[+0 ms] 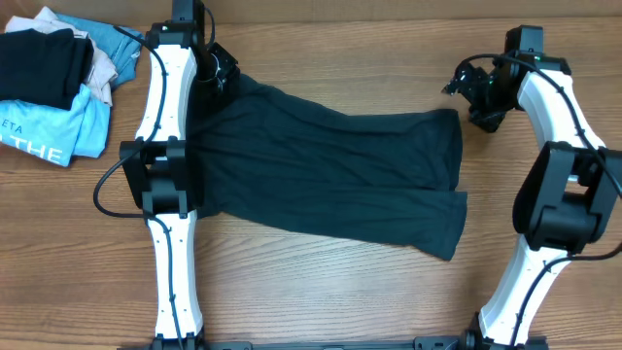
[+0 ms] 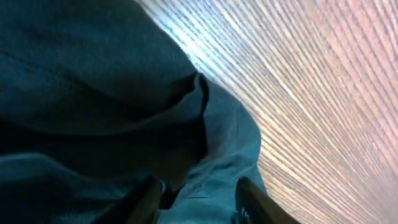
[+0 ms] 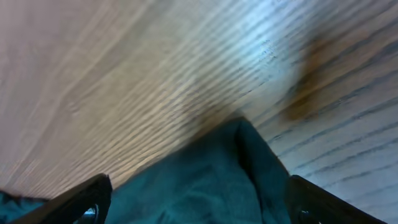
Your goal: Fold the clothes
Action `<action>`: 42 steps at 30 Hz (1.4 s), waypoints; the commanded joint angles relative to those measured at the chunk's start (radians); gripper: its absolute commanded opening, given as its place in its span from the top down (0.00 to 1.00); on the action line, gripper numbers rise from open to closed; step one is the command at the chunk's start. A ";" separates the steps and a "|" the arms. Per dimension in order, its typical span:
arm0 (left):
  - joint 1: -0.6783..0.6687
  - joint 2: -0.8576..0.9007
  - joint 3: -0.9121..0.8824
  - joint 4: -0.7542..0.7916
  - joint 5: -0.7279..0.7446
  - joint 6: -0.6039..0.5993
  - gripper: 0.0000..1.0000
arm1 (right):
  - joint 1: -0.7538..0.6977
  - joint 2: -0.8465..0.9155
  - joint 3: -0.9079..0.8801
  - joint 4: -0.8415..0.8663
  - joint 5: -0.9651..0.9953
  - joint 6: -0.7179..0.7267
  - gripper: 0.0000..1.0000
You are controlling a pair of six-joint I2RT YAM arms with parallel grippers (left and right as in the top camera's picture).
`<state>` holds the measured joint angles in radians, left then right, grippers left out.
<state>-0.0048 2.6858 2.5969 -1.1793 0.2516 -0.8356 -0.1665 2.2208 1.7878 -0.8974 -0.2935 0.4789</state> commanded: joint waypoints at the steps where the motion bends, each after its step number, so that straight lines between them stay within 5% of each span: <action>1: -0.005 0.021 0.001 -0.030 0.008 0.012 0.52 | 0.005 0.031 0.012 0.011 0.014 0.015 0.07; 16: -0.005 0.024 -0.055 0.007 -0.021 0.001 0.51 | 0.005 0.031 0.012 0.017 -0.015 0.015 0.07; 22: -0.005 0.024 -0.055 0.022 -0.023 0.005 0.96 | 0.005 0.031 0.012 0.048 -0.014 0.019 0.07; 32: -0.005 0.024 -0.055 0.026 -0.023 0.013 0.96 | 0.016 0.048 0.011 0.082 0.000 0.076 0.09; 35: -0.005 0.024 -0.055 0.024 -0.022 0.025 0.96 | 0.026 0.081 0.011 0.096 -0.019 0.076 0.15; 41: -0.005 0.024 -0.055 0.024 -0.023 0.028 0.96 | 0.029 0.093 0.011 0.111 -0.041 0.102 0.48; 42: -0.005 0.024 -0.055 0.024 -0.022 0.028 0.96 | 0.029 0.093 0.011 0.111 -0.042 0.103 0.59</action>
<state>-0.0048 2.6862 2.5511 -1.1549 0.2424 -0.8307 -0.1413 2.3016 1.7878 -0.7906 -0.3202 0.5755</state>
